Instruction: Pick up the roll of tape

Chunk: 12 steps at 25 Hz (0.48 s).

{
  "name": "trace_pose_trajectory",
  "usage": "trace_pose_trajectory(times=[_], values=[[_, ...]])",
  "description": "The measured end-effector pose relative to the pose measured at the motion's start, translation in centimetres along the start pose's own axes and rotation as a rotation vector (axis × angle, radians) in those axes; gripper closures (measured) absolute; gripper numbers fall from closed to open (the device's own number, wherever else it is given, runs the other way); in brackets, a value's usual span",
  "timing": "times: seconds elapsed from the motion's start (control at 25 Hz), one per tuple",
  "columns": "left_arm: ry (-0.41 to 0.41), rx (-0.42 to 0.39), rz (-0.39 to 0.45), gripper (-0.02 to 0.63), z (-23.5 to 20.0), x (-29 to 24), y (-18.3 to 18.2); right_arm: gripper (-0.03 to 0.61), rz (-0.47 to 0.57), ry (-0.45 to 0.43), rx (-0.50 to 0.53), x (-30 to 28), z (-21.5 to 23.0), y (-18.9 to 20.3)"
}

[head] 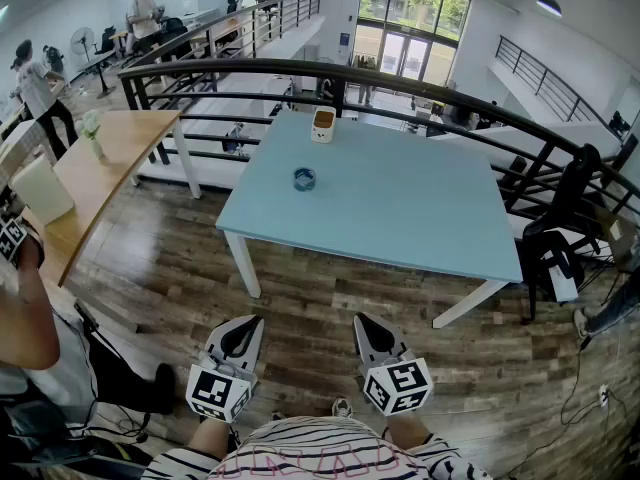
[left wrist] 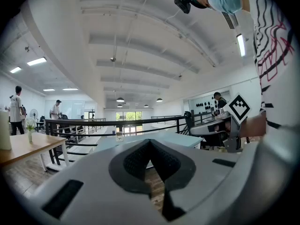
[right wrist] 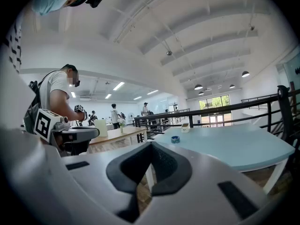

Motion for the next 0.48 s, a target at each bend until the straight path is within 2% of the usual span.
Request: trace_pose_trajectory(times=[0.2, 0.4, 0.44, 0.48], values=[[0.007, -0.020, 0.014, 0.589, 0.6, -1.2, 0.4, 0.551, -0.014, -0.059, 0.006, -0.6, 0.9, 0.1], [-0.006, -0.018, -0.007, 0.584, 1.2, -2.8, 0.9, 0.548, -0.020, -0.098, 0.017, -1.6, 2.5, 0.4], [-0.013, -0.010, -0.012, 0.574, 1.3, -3.2, 1.0, 0.544, -0.022, -0.105, 0.018, -1.8, 3.0, 0.3], [-0.019, -0.001, -0.017, 0.503, 1.5, -3.7, 1.2, 0.532, -0.026, -0.113, 0.021, -1.9, 3.6, 0.2]])
Point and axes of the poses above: the fingertips, and each gripper's own axes: x backward along the fingers, z to its right, y out of its underside, the point moved 9 cm from there along x, backward along the fingers, and after that the axes turned 15 degrees about z, right-handed, at the moved point
